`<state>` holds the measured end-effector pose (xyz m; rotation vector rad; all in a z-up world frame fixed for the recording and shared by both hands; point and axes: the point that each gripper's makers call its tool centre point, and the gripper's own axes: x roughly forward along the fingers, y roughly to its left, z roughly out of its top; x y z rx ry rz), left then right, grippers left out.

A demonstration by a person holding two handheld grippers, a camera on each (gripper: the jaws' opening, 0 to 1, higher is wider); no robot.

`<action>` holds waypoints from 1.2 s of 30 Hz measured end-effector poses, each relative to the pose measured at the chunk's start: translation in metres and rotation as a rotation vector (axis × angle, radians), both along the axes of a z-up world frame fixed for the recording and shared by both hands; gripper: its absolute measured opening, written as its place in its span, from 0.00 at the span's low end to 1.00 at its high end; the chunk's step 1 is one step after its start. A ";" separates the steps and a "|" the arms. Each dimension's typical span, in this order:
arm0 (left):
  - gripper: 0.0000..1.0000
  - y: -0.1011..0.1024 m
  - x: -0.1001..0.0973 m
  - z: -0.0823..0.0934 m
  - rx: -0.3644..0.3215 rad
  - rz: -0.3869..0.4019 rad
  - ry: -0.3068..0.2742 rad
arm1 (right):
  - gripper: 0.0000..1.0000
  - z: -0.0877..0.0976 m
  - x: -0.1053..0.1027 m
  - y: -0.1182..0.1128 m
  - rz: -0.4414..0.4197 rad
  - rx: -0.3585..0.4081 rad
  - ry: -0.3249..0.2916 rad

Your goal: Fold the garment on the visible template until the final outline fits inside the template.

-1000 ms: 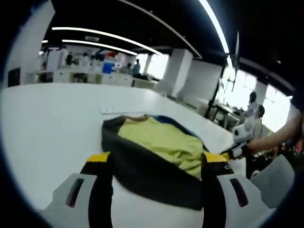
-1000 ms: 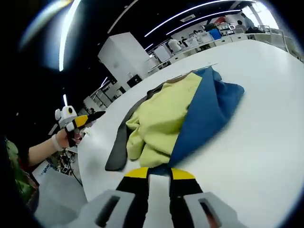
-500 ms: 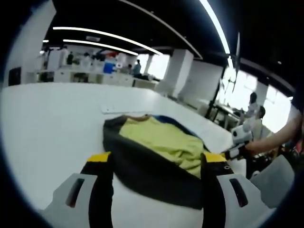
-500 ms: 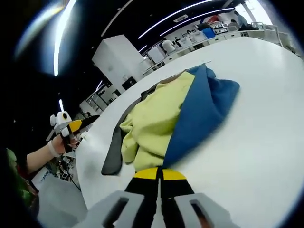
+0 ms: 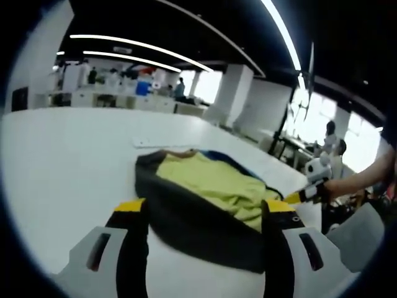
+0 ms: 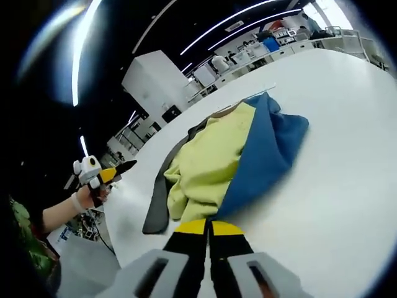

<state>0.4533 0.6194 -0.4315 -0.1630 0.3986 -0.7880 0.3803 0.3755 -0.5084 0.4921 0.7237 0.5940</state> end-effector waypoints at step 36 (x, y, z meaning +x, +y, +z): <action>0.69 -0.018 0.002 0.003 0.017 -0.024 -0.008 | 0.00 0.050 0.019 -0.162 -0.052 -0.269 0.002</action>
